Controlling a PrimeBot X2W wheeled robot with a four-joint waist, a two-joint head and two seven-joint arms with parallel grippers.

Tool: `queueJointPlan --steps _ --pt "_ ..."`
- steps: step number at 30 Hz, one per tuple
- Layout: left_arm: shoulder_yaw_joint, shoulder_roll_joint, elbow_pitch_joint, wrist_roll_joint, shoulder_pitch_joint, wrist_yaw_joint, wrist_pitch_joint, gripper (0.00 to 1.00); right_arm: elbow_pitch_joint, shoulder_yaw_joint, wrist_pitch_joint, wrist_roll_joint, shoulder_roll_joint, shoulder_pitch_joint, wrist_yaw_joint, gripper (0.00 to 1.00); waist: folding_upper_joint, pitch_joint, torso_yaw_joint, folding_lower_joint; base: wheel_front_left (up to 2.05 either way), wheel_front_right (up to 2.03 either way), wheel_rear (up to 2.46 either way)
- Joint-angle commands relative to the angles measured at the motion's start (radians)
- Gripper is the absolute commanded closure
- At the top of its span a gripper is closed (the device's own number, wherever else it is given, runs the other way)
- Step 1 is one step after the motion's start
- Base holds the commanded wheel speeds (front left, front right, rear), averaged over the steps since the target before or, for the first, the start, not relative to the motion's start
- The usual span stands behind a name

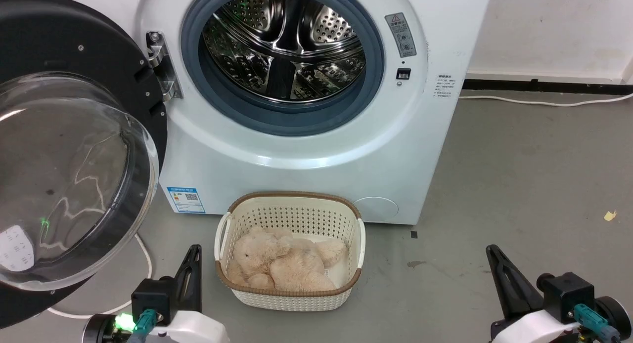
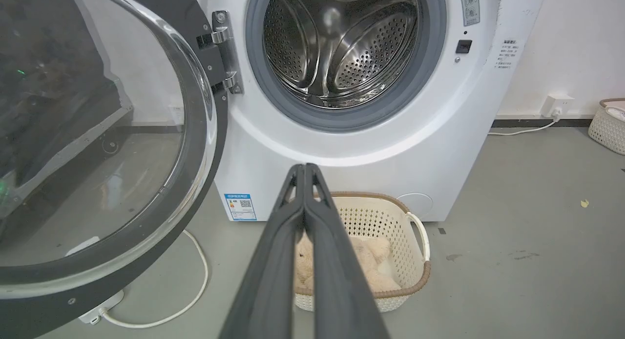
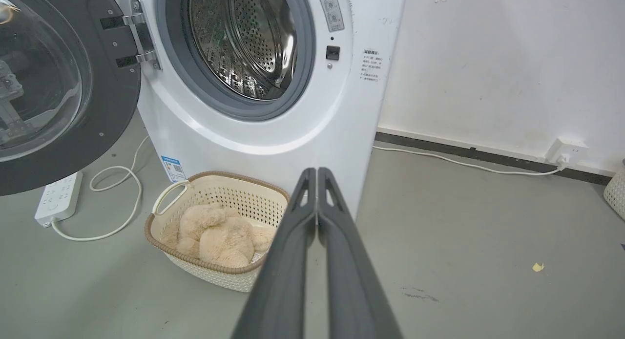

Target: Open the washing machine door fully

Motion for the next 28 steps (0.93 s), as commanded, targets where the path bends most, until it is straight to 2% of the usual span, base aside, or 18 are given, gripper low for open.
queueJointPlan --steps 1,28 --pt "0.007 -0.004 -0.006 0.009 -0.017 -0.003 0.005 1.0 -0.005 0.003 0.006 -0.003 0.003 -0.021 0.0 1.0 0.0 0.0 0.0 -0.0001 0.0 0.0 0.0" --pt "0.047 -0.028 -0.016 0.045 -0.038 -0.032 0.052 1.0 -0.009 0.015 0.053 -0.018 0.003 -0.05 0.001 1.0 0.0 0.007 -0.005 -0.0001 0.0 0.0 0.0"
